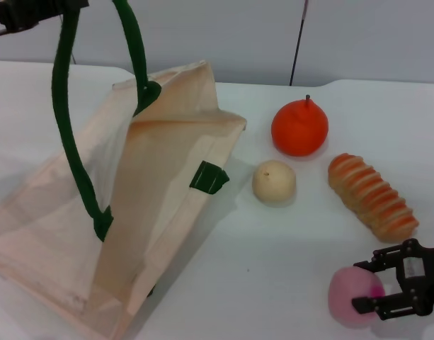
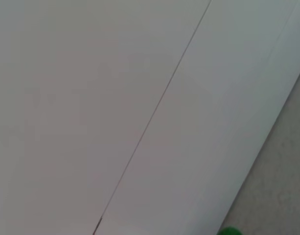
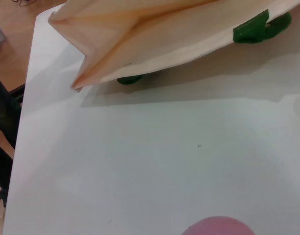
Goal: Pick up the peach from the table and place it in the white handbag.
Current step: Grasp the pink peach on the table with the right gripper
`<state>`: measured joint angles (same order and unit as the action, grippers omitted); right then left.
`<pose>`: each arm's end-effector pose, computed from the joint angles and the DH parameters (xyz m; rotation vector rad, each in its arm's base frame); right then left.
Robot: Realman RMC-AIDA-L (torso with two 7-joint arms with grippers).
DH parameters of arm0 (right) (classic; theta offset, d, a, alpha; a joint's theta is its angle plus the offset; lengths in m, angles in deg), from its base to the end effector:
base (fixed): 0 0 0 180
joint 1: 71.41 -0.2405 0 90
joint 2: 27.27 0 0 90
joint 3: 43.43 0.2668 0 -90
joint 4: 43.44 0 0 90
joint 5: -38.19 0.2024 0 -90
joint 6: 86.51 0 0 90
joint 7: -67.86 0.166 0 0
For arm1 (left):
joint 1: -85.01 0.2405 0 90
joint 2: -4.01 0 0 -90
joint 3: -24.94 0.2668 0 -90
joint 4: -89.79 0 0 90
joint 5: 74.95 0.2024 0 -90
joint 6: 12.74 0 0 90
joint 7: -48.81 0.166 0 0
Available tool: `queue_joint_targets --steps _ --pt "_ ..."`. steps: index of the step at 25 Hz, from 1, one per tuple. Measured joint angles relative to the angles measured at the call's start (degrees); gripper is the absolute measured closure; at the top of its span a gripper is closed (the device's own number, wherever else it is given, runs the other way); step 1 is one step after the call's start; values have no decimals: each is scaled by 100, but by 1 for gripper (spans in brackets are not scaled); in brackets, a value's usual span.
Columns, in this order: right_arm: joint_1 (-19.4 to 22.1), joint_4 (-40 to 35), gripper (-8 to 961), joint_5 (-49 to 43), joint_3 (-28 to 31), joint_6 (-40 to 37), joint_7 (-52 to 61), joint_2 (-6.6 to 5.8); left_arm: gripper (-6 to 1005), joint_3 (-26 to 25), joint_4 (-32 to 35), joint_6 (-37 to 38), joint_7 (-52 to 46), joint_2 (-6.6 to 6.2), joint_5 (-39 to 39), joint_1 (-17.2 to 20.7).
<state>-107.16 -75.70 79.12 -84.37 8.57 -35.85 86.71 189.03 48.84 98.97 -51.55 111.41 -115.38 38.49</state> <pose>0.2945 0.3084 -0.0282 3.0625 -0.5352 -0.1428 -0.2330 0.3840 0.1355 -2.3797 -0.9186 -1.1597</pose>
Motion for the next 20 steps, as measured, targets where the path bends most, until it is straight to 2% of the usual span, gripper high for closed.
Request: queue_joint_targets --steps 10,14,20 --pt "-58 0 360 41 54 81 -59 -25 877 0 14 0 5 0 0 -3" --pt "-71 0 394 35 65 166 -61 -74 878 0 25 -7 18 0 7 -20" --pt "-161 -92 423 474 153 453 -78 -119 878 0 49 -9 20 0 31 -31"
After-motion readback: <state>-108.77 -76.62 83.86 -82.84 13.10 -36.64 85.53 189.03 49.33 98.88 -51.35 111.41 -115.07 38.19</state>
